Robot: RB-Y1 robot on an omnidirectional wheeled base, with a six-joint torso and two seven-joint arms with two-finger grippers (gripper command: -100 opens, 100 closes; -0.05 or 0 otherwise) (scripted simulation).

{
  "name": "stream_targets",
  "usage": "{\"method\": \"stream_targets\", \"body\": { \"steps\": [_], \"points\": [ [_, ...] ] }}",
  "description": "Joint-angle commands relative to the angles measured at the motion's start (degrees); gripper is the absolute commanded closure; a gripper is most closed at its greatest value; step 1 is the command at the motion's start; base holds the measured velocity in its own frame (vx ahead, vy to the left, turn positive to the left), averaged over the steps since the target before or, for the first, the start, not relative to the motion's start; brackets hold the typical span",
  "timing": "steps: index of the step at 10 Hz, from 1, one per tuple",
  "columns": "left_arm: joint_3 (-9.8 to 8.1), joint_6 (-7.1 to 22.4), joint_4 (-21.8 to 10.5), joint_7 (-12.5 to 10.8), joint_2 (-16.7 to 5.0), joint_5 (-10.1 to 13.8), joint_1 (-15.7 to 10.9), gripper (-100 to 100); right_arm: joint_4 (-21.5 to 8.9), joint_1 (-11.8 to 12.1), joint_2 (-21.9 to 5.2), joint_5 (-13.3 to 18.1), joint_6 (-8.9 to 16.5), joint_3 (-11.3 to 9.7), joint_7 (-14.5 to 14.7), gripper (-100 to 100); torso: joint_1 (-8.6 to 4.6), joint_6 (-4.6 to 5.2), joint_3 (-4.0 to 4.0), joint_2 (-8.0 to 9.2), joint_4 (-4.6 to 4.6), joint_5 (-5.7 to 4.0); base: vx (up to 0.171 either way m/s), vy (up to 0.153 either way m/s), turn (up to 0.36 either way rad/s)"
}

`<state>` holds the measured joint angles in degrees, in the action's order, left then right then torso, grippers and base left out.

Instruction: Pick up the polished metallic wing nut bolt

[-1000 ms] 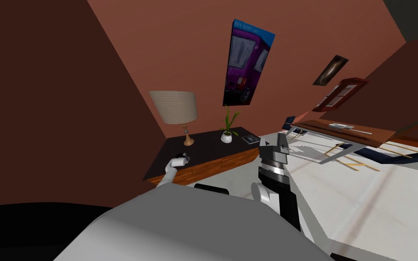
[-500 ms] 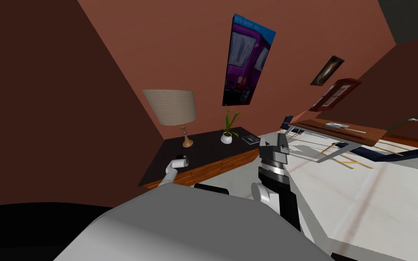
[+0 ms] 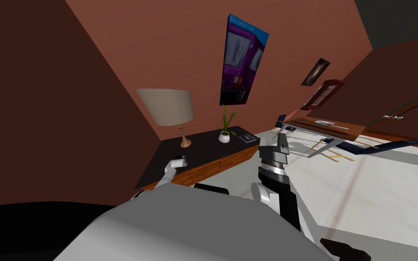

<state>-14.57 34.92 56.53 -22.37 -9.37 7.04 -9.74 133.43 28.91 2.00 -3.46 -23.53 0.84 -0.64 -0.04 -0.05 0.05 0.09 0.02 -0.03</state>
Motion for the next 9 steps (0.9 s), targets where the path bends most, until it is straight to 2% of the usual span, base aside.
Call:
{"method": "stream_targets", "body": {
  "steps": [1,6,7,8,9],
  "points": [
    [-0.49,-1.2,-2.4,0.0,-0.6,0.4,-1.0,-100,0.0,0.0,0.0,0.0,0.0,0.0,0.0,0,0.00,0.00,0.00,0.00,0.00,0.00,-0.014,-0.006,-0.063],
    [-2.48,-5.6,-10.9,0.2,-3.3,2.2,-4.4,-100,0.0,0.0,0.0,0.0,0.0,0.0,0.0,0,-0.02,0.01,0.00,0.00,0.00,0.00,-0.022,-0.009,-0.103],
    [-2.23,-5.1,-9.8,0.1,-2.9,1.9,-3.9,-100,0.0,0.0,0.0,0.0,0.0,0.0,0.0,0,-0.02,0.01,0.01,0.02,0.00,0.00,-0.012,-0.002,-0.018],
    [-2.27,-5.2,-10.0,0.1,-2.9,1.9,-4.0,100,0.0,0.0,0.0,0.0,0.0,0.0,0.0,0,0.00,-0.01,-0.01,-0.02,0.00,0.00,0.000,0.000,0.000],
    [-2.24,-5.1,-10.0,0.1,-2.8,1.9,-3.9,100,0.0,0.0,0.0,0.0,0.0,0.0,0.0,0,0.02,-0.01,-0.02,-0.07,0.04,-0.05,0.000,0.000,0.000]
  ]
}}
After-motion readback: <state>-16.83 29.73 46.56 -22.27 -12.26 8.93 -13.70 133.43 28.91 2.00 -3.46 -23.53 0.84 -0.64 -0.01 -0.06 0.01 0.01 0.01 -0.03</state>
